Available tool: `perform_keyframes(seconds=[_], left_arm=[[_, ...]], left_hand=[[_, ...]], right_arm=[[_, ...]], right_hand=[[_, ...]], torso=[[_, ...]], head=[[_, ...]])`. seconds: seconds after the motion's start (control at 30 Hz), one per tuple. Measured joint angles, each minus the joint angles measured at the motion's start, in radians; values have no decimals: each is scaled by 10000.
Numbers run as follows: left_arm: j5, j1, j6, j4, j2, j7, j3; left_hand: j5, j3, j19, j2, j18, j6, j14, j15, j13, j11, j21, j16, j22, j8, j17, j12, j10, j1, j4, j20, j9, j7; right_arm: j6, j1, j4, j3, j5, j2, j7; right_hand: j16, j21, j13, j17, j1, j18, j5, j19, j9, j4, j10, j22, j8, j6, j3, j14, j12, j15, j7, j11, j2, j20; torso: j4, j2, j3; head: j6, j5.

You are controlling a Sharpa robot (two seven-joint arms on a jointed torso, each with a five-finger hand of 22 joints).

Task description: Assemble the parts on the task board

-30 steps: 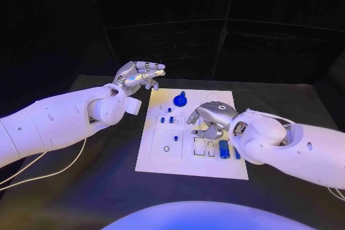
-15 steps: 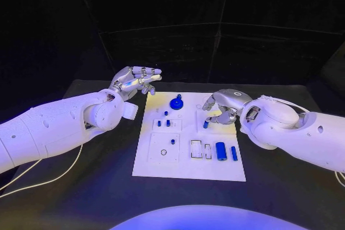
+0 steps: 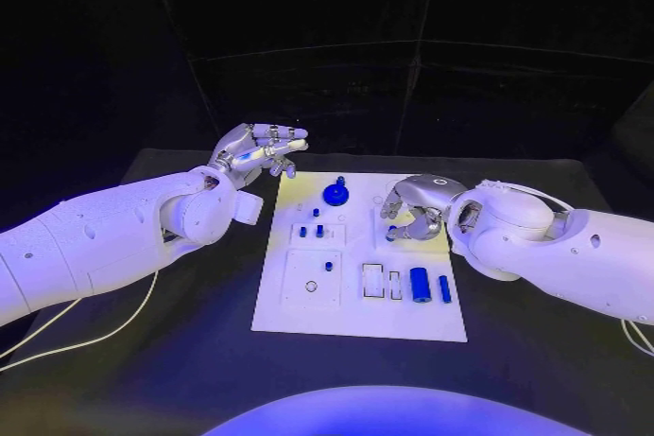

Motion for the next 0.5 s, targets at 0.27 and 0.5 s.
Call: perform_keyframes(seconds=[0.27,0.5], left_arm=[[0,-1,5,-44,11,-6,-2],[0,-2,13,-71,35,-12,-4]], left_hand=[[0,0,0,0,0,0,0,0,0,0,0,0,0,0,0,0,0,0,0,0,0,0],[0,0,0,0,0,0,0,0,-1,0,0,0,1,0,1,0,0,0,0,0,0,0]], right_arm=[[489,-28,-67,-13,-15,108,-79],[759,-48,-315,-20,-50,235,-144]], right_hand=[[0,0,0,0,82,0,150,36,-1,31,231,13,0,101,-31,0,108,0,-39,-56,83,-36],[0,1,-19,1,154,-1,191,36,10,44,289,13,0,196,21,-38,108,-37,-17,-69,154,-35]], torso=[[-15,-2,7],[-17,-2,7]], head=[[-15,3],[-37,-25]])
